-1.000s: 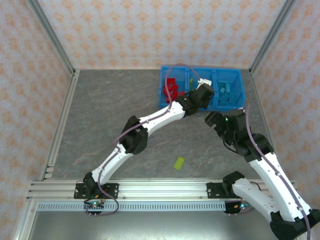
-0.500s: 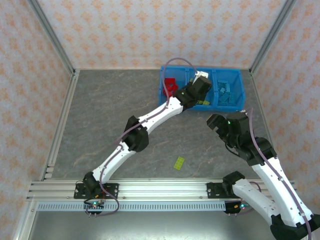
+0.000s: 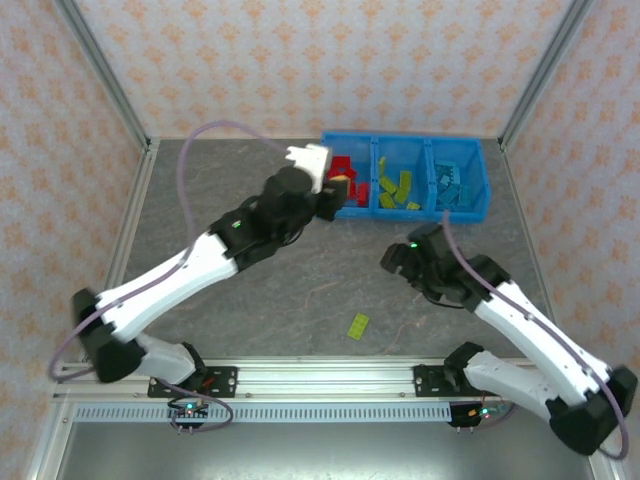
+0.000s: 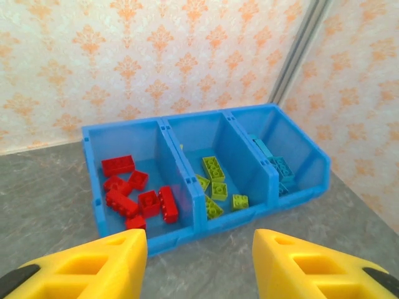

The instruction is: Sort the legos into containers by color

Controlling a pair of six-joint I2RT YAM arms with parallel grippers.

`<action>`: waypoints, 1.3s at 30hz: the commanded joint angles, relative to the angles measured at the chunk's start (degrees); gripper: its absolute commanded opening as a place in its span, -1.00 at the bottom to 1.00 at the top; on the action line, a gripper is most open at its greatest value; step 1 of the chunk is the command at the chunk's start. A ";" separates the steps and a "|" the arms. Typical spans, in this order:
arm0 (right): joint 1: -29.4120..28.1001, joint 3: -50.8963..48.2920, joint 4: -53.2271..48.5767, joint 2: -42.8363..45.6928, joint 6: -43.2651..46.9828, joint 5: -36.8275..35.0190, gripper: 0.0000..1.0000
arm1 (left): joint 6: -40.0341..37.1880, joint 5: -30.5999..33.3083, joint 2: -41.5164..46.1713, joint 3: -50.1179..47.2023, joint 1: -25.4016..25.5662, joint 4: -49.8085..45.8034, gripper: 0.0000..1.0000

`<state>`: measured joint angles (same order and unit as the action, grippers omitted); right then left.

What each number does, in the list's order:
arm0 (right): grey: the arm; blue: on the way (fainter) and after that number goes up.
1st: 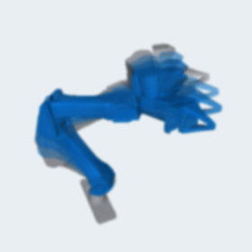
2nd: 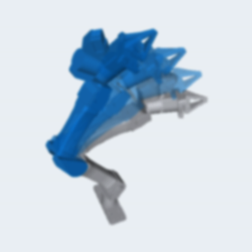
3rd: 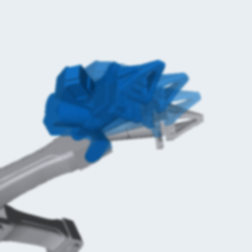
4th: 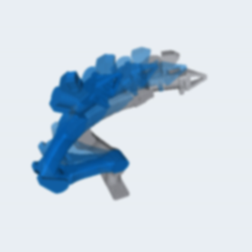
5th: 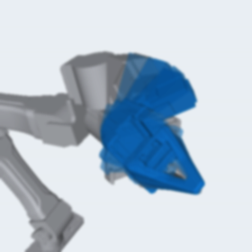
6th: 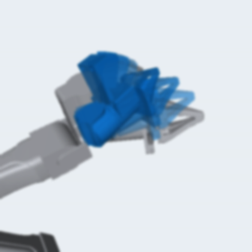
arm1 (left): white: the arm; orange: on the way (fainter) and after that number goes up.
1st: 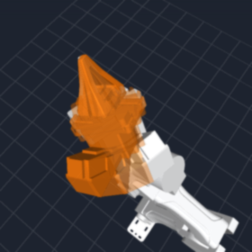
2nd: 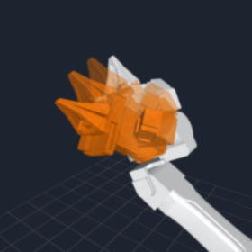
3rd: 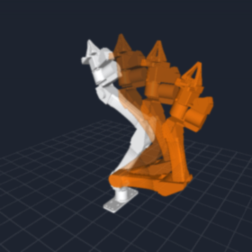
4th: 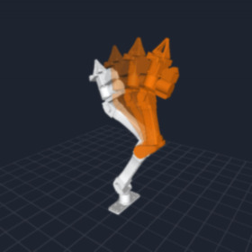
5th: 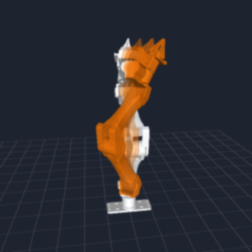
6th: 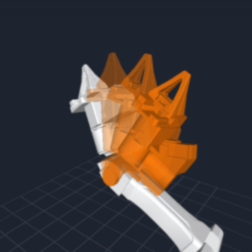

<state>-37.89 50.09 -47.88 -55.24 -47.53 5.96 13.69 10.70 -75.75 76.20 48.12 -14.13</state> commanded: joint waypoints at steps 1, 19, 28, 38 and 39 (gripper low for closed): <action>-6.85 -1.46 4.15 -5.70 -4.35 -0.87 0.83 | -4.24 -2.75 7.26 -8.37 1.26 -2.96 -0.01; -23.03 -4.23 10.98 -32.41 -13.52 4.78 0.62 | -30.89 -27.72 32.31 -25.03 3.19 -29.97 1.00; -24.73 -3.12 7.70 -38.10 -16.44 1.46 0.02 | -33.58 -27.96 31.84 -25.95 3.30 -32.07 1.00; -23.43 -3.52 5.56 -23.77 -16.73 -9.13 -0.41 | -32.54 -29.20 34.14 -27.41 3.30 -25.80 1.00; -22.48 -3.33 5.17 -21.34 -16.28 -10.38 -0.41 | -32.21 -29.23 34.62 -27.67 3.30 -24.44 1.00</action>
<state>-61.84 46.81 -40.58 -82.83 -63.66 2.24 -18.55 -17.26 -42.76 49.10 51.03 -43.07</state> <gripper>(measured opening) 0.299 0.998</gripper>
